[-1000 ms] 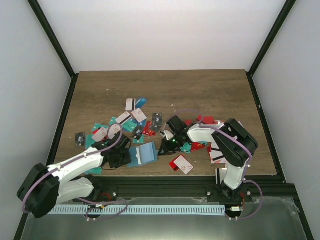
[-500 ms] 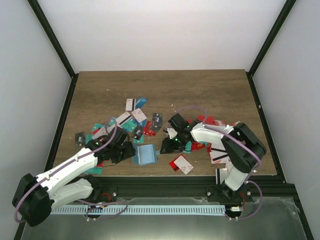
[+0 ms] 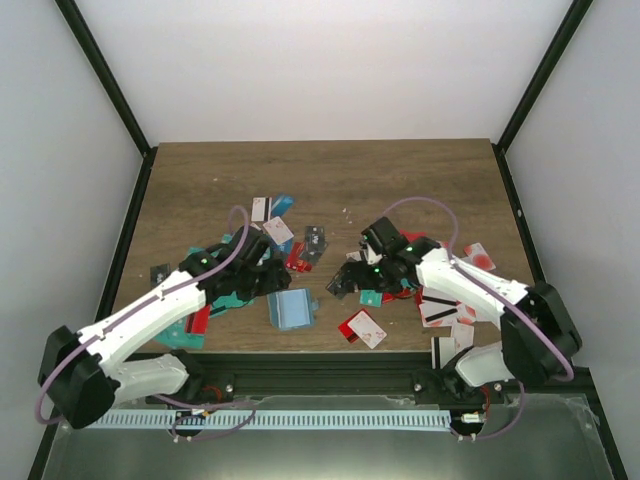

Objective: Put the credit cards into the card holder

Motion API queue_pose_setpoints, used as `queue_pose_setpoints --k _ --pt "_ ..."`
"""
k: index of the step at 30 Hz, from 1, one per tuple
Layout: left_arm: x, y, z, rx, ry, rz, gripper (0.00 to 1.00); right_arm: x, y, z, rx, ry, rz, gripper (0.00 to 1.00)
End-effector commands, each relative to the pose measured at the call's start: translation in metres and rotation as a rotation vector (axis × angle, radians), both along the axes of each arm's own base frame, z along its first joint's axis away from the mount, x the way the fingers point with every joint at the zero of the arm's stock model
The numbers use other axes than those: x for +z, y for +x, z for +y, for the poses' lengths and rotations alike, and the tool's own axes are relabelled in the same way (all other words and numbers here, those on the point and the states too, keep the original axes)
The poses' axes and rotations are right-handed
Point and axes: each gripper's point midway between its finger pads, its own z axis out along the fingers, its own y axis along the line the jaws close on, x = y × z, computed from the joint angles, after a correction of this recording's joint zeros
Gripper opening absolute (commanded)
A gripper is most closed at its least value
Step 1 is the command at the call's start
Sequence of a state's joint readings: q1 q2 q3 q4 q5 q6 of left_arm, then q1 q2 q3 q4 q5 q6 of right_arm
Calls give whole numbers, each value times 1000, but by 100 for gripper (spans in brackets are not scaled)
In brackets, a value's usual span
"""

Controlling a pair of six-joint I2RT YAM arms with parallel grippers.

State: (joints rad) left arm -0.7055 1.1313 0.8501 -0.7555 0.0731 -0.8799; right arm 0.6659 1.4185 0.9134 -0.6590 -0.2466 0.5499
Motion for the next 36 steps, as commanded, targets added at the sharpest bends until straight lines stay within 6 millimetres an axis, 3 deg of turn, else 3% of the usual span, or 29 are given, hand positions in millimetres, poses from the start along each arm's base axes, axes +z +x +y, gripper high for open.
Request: queue_pose_setpoints --k 1,8,14,19,26,31,36 --pt "13 12 -27 -127 11 -49 73 0 5 -51 -171 -126 -31 100" --pt "30 31 -93 -293 -92 -97 73 22 31 -80 -308 -47 -111 100" --pt "35 56 -154 -375 -211 -100 71 21 51 -102 -421 120 -61 100" --pt "23 81 -208 -472 -296 -91 71 12 65 -115 -481 238 -24 94" --pt "-8 119 -274 -587 -354 -55 70 -11 79 -129 -543 262 16 84" --pt "-23 136 -303 -635 -379 -28 69 -25 89 -141 -594 264 44 76" --pt "-46 142 -314 -644 -387 2 69 -35 93 -142 -609 266 67 72"
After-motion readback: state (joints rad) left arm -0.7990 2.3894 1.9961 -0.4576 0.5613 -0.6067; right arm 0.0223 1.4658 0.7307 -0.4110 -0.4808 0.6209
